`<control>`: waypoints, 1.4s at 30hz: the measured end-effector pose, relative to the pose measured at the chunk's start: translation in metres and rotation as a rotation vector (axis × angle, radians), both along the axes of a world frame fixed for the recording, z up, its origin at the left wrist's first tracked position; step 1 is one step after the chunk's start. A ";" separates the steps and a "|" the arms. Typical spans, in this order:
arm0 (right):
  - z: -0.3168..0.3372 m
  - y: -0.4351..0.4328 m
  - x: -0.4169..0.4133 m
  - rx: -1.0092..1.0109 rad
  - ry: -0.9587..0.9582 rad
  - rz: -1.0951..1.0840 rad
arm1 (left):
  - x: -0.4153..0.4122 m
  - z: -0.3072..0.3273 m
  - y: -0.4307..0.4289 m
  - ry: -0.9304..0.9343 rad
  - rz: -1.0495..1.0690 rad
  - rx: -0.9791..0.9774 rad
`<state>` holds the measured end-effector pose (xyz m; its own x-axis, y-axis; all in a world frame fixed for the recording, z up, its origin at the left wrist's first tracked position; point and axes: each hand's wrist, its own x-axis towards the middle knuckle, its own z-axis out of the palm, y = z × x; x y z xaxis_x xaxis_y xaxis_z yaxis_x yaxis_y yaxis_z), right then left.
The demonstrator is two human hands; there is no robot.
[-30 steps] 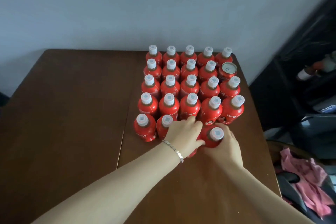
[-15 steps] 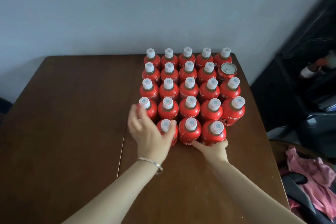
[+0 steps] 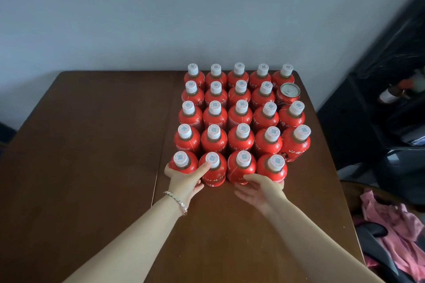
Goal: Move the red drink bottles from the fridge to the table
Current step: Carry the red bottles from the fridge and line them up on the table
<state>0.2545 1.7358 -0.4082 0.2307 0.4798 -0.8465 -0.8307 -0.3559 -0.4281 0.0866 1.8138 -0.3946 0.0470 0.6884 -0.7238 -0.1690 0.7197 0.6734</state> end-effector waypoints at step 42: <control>0.250 -0.456 -0.067 -0.875 -0.984 0.346 | 0.134 0.227 -0.380 0.336 -2.310 1.740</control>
<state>0.1877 1.2798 -0.1584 0.8888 0.0313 -0.4572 -0.1290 -0.9403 -0.3150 0.2203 1.4340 -0.1673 0.8640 -0.4246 -0.2705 -0.3388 -0.8878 0.3114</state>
